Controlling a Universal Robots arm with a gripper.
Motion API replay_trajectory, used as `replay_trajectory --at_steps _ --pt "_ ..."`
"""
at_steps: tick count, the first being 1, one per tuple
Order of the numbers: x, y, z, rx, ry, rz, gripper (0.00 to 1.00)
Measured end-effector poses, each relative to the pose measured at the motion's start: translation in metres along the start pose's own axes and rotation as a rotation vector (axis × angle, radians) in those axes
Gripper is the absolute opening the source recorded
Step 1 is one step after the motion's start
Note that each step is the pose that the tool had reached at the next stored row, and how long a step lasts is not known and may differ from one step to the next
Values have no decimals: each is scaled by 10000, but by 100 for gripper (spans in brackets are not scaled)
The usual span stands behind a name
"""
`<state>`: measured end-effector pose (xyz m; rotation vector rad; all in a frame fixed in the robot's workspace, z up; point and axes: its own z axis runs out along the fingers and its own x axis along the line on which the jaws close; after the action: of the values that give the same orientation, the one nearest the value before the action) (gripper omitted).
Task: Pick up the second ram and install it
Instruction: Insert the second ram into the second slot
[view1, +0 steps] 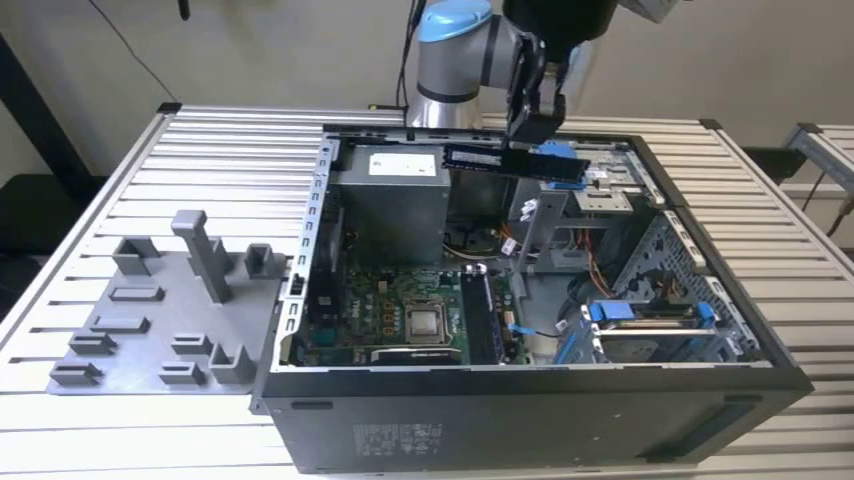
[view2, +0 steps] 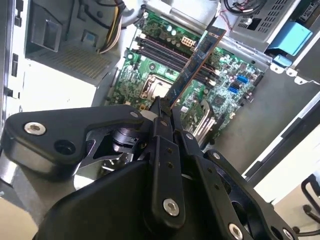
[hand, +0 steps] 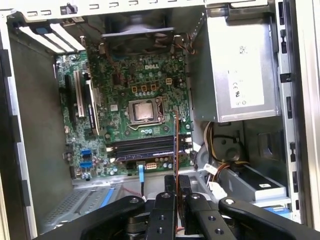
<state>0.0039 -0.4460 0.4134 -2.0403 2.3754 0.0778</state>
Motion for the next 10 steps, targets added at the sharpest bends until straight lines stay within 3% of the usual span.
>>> replay_trajectory --at_steps 10 --pt "0 0 0 24 -19 613 14"
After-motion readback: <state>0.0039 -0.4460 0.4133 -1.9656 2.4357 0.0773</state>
